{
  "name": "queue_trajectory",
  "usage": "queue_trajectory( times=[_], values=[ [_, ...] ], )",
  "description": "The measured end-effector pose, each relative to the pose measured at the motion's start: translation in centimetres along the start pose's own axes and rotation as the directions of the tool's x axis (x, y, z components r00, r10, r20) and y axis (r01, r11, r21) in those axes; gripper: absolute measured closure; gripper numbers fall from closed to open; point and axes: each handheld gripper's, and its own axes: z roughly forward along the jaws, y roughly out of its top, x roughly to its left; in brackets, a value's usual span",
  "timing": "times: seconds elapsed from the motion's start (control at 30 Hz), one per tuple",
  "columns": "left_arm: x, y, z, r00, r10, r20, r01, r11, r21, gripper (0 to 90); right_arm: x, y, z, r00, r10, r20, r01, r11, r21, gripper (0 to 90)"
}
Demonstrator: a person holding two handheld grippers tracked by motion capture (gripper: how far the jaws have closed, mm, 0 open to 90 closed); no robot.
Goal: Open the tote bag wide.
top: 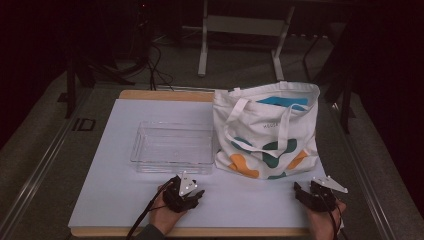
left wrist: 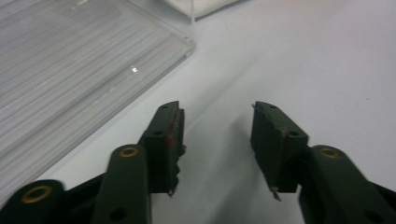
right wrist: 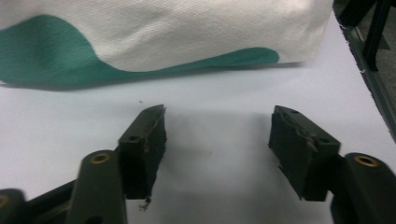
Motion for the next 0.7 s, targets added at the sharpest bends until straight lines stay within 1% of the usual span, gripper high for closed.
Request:
queue_trajectory(
  times=[0.13, 0.17, 0.2, 0.23, 0.3, 0.33, 0.37, 0.4, 0.47, 0.53, 0.6, 0.7],
  values=[
    [-0.1, 0.0, 0.0, 0.9999, 0.011, -0.009, -0.011, 0.9999, -0.002, 54.9, 0.1, 0.0, -0.1, 0.9999, -0.01, -0.011, 0.01, 1.0, -0.002, 41.1],
    [-0.1, 0.0, 0.0, 0.9999, 0.009, -0.014, -0.009, 1.0, -0.003, 54.7, 0.2, 0.0, -0.1, 0.9999, -0.011, -0.012, 0.011, 1.0, 0.0, 42.1],
    [-0.1, 0.0, -0.1, 0.9997, -0.007, -0.024, 0.007, 1.0, -0.006, 54.4, 0.3, 0.0, -0.1, 0.9998, -0.014, -0.014, 0.014, 1.0, -0.001, 42.3],
    [0.0, 0.0, -0.1, 0.9997, -0.013, -0.021, 0.013, 0.9999, -0.009, 54.9, 0.5, 0.0, -0.1, 0.9994, -0.026, -0.024, 0.026, 1.0, -0.008, 42.6],
    [0.0, 0.0, -0.1, 0.9997, -0.009, -0.022, 0.009, 0.9999, -0.011, 56.1, 0.6, 0.1, -0.1, 0.999, -0.036, -0.026, 0.036, 0.999, -0.005, 42.7],
    [0.0, -0.1, -0.3, 0.9997, -0.004, -0.024, 0.003, 0.9995, -0.031, 56.1, 0.7, 0.2, -0.1, 0.9987, -0.045, -0.023, 0.045, 0.999, -0.008, 42.7],
    [-0.1, -0.1, -0.4, 0.9997, -0.013, -0.019, 0.012, 0.9992, -0.039, 58.0, 0.8, 0.3, -0.3, 0.9986, -0.04, -0.035, 0.039, 0.999, -0.015, 43.8],
    [0.0, -0.1, -0.5, 0.9998, -0.017, -0.003, 0.017, 0.999, -0.041, 58.4, 0.9, 0.4, -0.4, 0.9981, -0.046, -0.041, 0.045, 0.999, -0.022, 44.2],
    [0.0, -0.1, -0.7, 0.9998, -0.013, 0.015, 0.014, 0.999, -0.042, 59.3, 1.1, 0.6, -0.7, 0.9974, -0.057, -0.044, 0.055, 0.998, -0.026, 44.7],
    [-0.2, 0.3, -1.2, 0.9997, 0.011, 0.021, -0.01, 0.9989, -0.047, 59.6, 1.2, 0.8, -1.0, 0.9964, -0.06, -0.061, 0.057, 0.998, -0.04, 45.3],
    [-0.4, 0.9, -1.9, 0.9991, 0.035, 0.025, -0.033, 0.9974, -0.065, 59.7, 1.3, 1.1, -1.3, 0.9955, -0.067, -0.067, 0.064, 0.997, -0.044, 46.1],
    [-0.6, 1.7, -3.0, 0.9987, 0.037, 0.036, -0.033, 0.994, -0.105, 59.7, 1.4, 1.4, -1.7, 0.994, -0.074, -0.08, 0.07, 0.996, -0.055, 46.8]
  ],
)
